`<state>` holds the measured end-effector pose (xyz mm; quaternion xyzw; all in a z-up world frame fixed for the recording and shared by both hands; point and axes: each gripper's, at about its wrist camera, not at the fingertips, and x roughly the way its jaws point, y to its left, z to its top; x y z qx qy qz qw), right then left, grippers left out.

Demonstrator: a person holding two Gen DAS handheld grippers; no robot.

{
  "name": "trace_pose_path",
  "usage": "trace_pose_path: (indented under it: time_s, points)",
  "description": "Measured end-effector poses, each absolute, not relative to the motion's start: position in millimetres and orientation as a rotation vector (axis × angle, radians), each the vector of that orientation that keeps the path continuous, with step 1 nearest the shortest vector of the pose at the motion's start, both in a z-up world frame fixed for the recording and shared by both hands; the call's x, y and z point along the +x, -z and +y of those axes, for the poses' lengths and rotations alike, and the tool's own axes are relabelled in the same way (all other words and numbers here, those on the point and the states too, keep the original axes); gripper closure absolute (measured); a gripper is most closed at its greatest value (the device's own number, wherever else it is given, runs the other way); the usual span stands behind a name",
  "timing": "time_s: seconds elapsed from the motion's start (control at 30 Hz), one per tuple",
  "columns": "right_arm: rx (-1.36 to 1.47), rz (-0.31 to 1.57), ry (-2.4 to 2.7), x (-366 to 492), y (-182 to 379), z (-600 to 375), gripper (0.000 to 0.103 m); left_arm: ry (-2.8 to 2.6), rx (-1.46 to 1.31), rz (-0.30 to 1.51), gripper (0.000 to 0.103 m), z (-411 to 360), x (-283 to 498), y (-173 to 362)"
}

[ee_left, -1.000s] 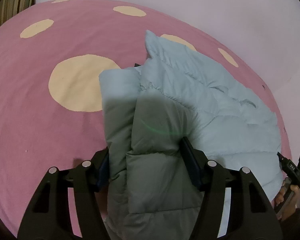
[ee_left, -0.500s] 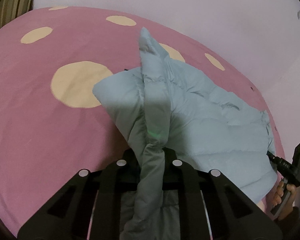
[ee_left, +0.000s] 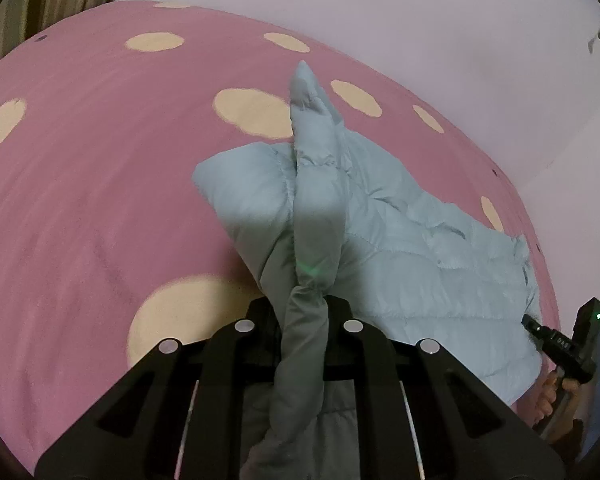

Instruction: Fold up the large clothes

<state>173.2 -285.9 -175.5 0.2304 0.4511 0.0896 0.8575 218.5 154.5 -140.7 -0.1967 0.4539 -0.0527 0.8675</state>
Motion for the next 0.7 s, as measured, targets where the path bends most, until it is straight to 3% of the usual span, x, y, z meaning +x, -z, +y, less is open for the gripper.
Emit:
trace_pose_path:
  time_s: [0.4, 0.5, 0.6, 0.67, 0.7]
  points:
    - [0.471, 0.977, -0.206, 124.5, 189.6, -267.1, 0.09, 0.093, -0.444, 0.964, 0.091, 170.7, 152.6, 153.6]
    - [0.465, 0.971, -0.2, 125.5, 188.8, -266.5, 0.088, 0.095, -0.426, 0.972, 0.086, 170.4, 153.8, 155.6]
    - [0.462, 0.965, -0.193, 118.2, 186.6, -268.7, 0.083, 0.074, -0.418, 0.995, 0.07, 172.7, 155.4, 154.5]
    - [0.47, 0.963, -0.175, 111.4, 185.6, -272.2, 0.077, 0.061, -0.436, 0.997, 0.047, 177.2, 151.4, 152.3]
    - [0.473, 0.964, -0.169, 109.5, 184.7, -274.1, 0.074, 0.055, -0.45, 0.99, 0.044, 180.1, 148.5, 150.0]
